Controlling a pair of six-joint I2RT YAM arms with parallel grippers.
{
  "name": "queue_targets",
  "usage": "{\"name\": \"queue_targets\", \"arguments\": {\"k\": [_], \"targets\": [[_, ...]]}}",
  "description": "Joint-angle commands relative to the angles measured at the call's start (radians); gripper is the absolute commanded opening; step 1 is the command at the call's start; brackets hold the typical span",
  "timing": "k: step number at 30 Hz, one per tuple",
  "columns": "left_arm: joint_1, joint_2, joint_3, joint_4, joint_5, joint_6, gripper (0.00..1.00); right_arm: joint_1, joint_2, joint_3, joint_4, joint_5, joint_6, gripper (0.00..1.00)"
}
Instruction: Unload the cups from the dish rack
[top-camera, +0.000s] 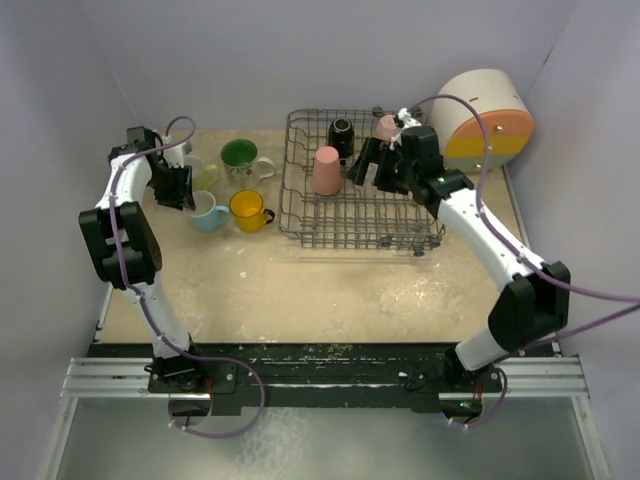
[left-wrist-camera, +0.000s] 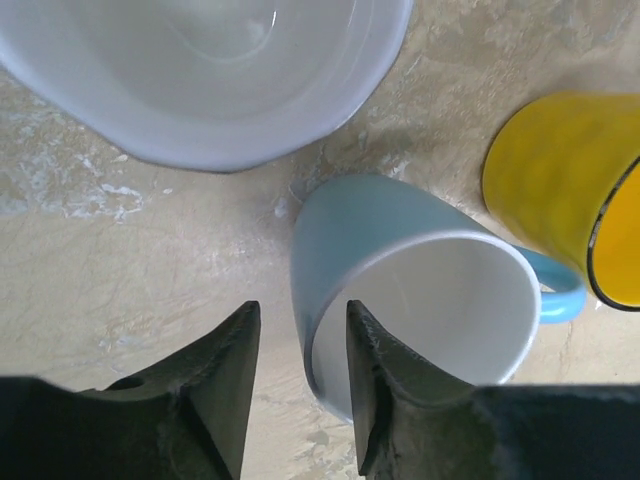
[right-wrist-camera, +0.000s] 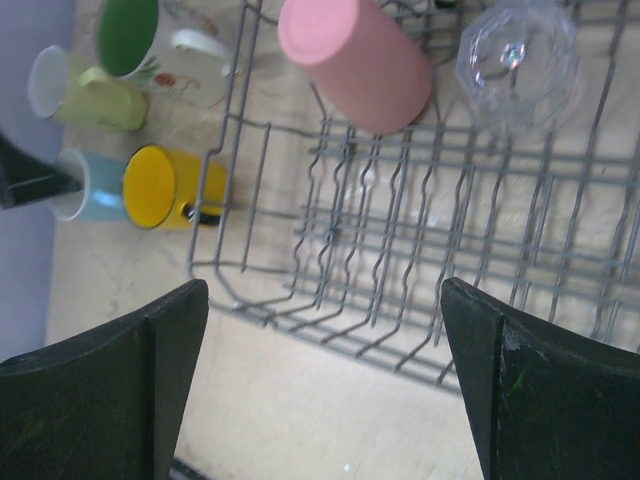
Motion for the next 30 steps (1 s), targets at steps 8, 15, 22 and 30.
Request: {"name": "queue_targets", "arguments": {"k": [8,15,22,30], "targets": [[0.0,-0.253,0.09,-0.041,0.039,0.019,0.68,0.086,0.337,0.375,-0.11,0.393,-0.192,1.0],[0.002,-0.38,0.135,-0.095,0.099,0.075,0.99,0.061,0.511,0.503,-0.165,0.476,-0.266,1.0],[0.004,-0.459,0.12,-0.068,0.194,0.025,0.99,0.018,0.639,0.611,-0.2,0.46,-0.259,1.0],[0.007,-0.45,0.106,-0.11,0.285,0.042,0.99,-0.005,0.754,0.718,-0.237,0.444,-0.265,1.0]]}}
